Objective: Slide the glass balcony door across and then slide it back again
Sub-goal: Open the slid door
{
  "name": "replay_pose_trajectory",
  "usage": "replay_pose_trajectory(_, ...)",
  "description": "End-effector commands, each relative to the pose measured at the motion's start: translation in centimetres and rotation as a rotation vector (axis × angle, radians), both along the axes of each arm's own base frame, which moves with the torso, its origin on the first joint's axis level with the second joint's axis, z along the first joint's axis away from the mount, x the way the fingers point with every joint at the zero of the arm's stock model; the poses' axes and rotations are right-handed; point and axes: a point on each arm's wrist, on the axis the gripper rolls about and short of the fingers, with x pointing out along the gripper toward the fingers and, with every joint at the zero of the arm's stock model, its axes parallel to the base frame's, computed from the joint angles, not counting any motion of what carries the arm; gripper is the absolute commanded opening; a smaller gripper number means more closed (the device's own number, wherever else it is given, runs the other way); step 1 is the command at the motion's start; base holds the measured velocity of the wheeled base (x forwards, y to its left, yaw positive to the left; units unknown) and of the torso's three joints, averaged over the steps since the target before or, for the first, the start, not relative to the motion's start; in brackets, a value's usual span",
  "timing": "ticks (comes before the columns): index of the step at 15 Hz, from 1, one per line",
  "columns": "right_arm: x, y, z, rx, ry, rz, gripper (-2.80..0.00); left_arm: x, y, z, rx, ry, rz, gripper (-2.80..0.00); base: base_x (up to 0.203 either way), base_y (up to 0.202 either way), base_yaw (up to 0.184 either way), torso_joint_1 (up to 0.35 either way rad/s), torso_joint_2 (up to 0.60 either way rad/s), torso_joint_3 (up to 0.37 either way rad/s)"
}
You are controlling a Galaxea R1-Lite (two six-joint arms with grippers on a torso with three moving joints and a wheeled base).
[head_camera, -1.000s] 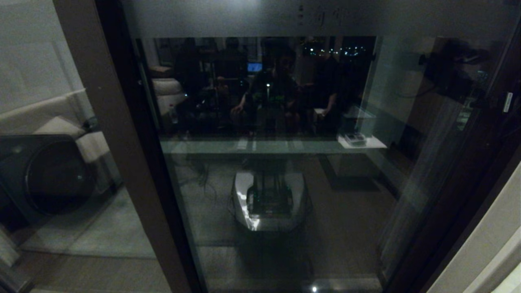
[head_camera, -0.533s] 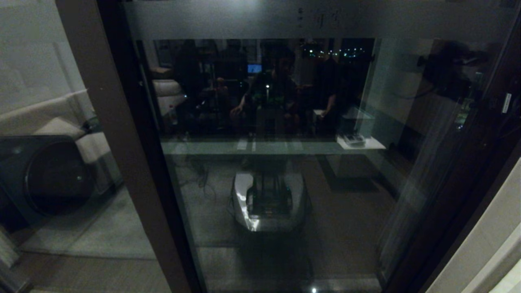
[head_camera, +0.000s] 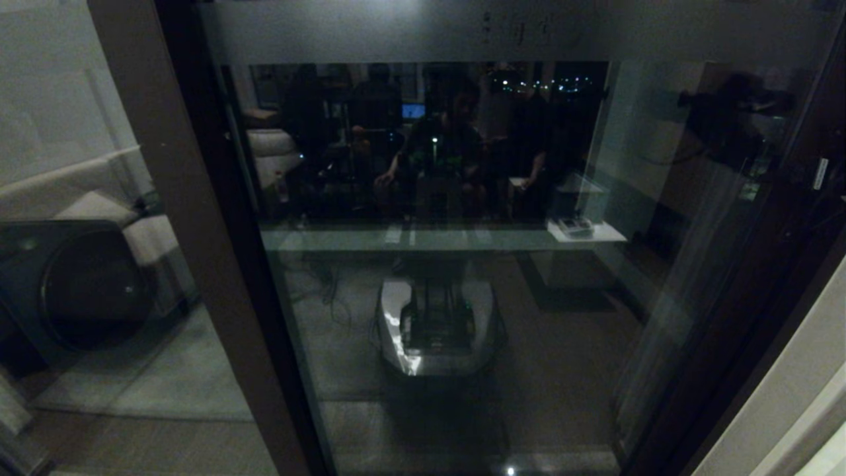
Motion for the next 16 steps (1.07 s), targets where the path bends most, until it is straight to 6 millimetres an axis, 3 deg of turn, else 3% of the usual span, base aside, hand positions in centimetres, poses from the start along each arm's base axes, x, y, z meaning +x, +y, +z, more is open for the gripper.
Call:
replay_pose_trajectory(1,-0.37,-0.11,0.37,0.012,-0.014,0.03,0.0,0.01,0.0,-0.01,0.001,0.003,0.0,-2.8,0.0,0.0,0.0,0.0,0.0,0.0)
replay_pose_trajectory(16,-0.88,0.56,0.5,0.038,-0.013,0.067,0.0,0.01,0.0,-0.01,0.001,0.002,0.0,-2.8,0.0,0.0,0.0,0.0,0.0,0.0)
